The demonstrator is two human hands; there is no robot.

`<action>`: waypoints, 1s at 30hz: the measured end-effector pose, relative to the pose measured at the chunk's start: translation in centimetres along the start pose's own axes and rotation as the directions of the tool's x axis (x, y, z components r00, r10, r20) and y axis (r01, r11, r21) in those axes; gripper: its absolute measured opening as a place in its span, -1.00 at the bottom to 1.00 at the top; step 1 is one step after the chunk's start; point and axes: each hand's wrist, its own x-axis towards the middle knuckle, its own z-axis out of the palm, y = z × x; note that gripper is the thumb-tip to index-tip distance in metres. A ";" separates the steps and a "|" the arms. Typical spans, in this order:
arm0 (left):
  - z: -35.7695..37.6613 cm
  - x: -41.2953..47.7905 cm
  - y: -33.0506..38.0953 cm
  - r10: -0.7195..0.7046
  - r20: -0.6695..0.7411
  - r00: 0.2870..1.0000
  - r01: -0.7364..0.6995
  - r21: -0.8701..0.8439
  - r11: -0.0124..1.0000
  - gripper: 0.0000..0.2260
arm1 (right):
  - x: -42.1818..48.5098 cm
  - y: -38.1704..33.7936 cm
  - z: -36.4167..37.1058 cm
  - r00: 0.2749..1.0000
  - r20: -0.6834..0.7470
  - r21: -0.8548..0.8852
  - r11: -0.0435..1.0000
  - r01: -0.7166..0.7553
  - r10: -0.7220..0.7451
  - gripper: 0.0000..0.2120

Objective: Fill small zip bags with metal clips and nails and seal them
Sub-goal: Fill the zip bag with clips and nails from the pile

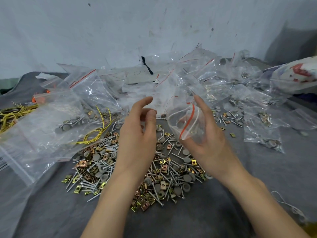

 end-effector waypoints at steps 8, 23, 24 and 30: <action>1.3 -0.6 -2.5 -0.094 0.303 0.948 -0.069 0.487 0.870 -0.71 | 0.1 0.6 -0.6 0.993 -0.118 0.038 0.999 0.015 -0.011 -0.23; 4.7 -0.9 -3.8 -0.033 0.501 0.865 -0.397 0.723 0.566 -0.77 | 0.6 1.7 -1.5 0.987 -0.163 0.069 0.998 0.003 0.008 -0.28; 4.8 -0.8 -3.8 -0.039 0.496 0.867 -0.392 0.730 0.560 -0.77 | 0.6 1.7 -1.5 0.986 -0.165 0.062 0.998 0.000 0.010 -0.28; 4.1 -0.6 -3.4 -0.043 0.461 0.886 -0.317 0.672 0.669 -0.85 | 0.5 1.3 -1.5 0.989 -0.149 0.065 0.998 0.004 0.006 -0.28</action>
